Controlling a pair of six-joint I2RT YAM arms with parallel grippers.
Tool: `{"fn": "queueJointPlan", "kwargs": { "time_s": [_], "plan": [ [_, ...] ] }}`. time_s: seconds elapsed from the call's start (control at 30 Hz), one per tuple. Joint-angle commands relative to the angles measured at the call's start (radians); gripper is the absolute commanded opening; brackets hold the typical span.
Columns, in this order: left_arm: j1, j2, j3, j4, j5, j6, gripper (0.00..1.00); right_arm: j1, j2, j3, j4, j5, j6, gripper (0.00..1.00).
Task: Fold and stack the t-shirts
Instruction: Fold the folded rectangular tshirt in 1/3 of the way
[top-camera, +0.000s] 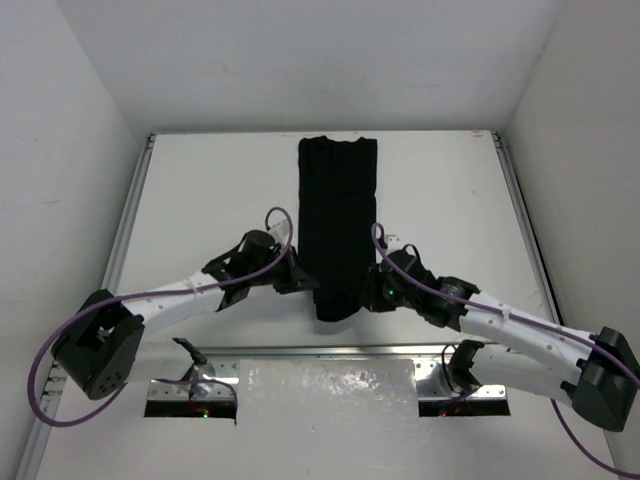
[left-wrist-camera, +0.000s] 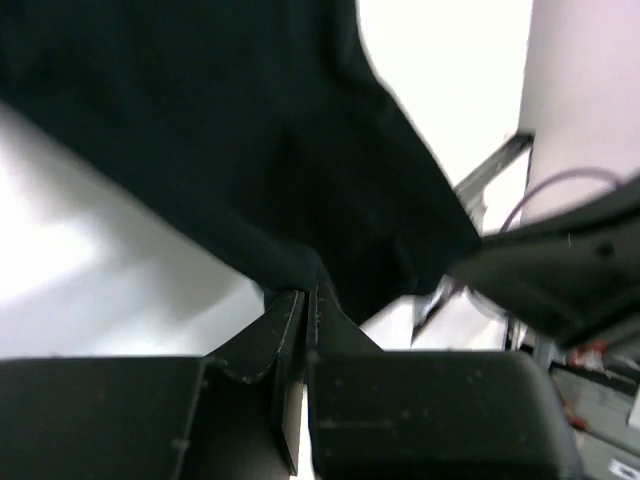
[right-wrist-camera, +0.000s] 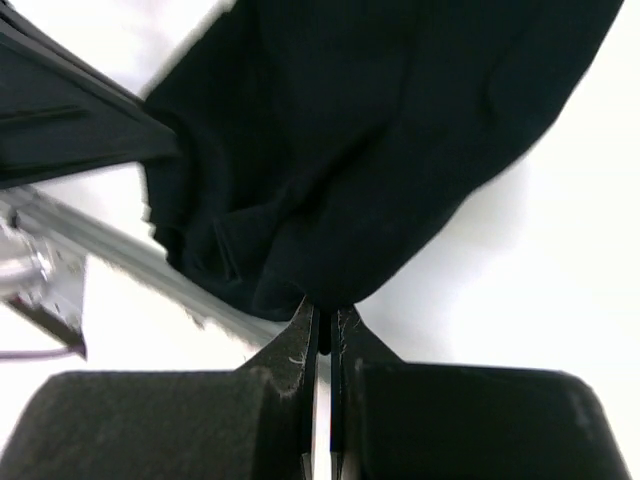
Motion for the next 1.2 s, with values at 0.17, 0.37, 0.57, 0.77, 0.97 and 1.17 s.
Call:
{"fn": "queueJointPlan", "kwargs": {
  "time_s": [0.17, 0.37, 0.57, 0.77, 0.97, 1.17],
  "plan": [
    [0.112, 0.162, 0.229, -0.048, -0.045, 0.038, 0.0, -0.218, 0.103, 0.196, 0.012, 0.035, -0.149, 0.0],
    [0.213, 0.308, 0.35, 0.015, 0.03, 0.053, 0.0, -0.311, 0.249, 0.28, 0.073, -0.036, -0.227, 0.0],
    [0.24, 0.492, 0.497, 0.043, 0.077, 0.032, 0.0, -0.386, 0.419, 0.385, 0.122, -0.068, -0.281, 0.0],
    [0.276, 0.584, 0.574, 0.054, 0.077, 0.013, 0.0, -0.464, 0.568, 0.497, 0.124, -0.131, -0.3, 0.0],
    [0.307, 0.656, 0.603, 0.081, 0.077, -0.007, 0.0, -0.501, 0.698, 0.593, 0.121, -0.169, -0.307, 0.0],
    [0.327, 0.734, 0.656, 0.109, 0.094, -0.034, 0.0, -0.526, 0.813, 0.705, 0.101, -0.185, -0.312, 0.0]
  ]
}}
